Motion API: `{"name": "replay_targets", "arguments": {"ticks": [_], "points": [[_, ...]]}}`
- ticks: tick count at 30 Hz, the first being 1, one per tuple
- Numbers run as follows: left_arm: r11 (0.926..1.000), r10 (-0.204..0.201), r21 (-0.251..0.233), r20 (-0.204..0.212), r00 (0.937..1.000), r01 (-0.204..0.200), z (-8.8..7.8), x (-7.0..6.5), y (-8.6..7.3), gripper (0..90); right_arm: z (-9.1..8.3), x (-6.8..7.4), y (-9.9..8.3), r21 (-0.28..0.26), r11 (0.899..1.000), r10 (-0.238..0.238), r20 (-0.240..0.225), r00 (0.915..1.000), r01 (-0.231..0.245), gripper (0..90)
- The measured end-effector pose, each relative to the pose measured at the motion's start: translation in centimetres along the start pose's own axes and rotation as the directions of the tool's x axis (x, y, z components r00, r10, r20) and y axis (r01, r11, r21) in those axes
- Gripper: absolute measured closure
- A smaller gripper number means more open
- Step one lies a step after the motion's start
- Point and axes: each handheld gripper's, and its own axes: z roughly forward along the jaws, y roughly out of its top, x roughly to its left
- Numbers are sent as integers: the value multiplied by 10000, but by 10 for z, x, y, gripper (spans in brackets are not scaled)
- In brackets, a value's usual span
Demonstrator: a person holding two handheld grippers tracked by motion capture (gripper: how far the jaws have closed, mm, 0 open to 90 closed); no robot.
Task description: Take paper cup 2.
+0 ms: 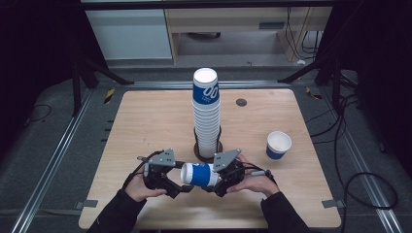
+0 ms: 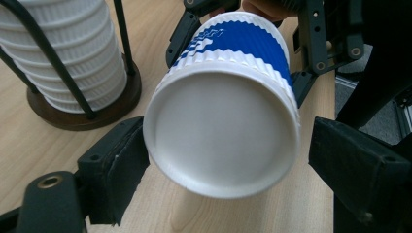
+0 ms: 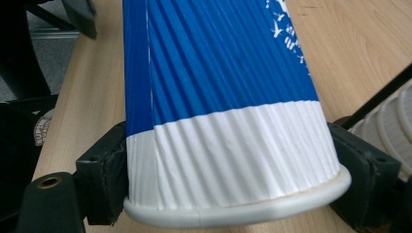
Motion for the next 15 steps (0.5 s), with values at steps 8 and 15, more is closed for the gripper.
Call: {"name": "replay_targets", "arguments": {"ticks": [8,15], "points": [[9993,55,376,263,9996,-65,10,-1,-2,185,8,5,1,292,9992,-281,-257,9993,289,162],[9995,86,285,318,9995,-95,9,-1,-2,253,8,6,1,344,9988,-345,-291,9990,355,161]]}}
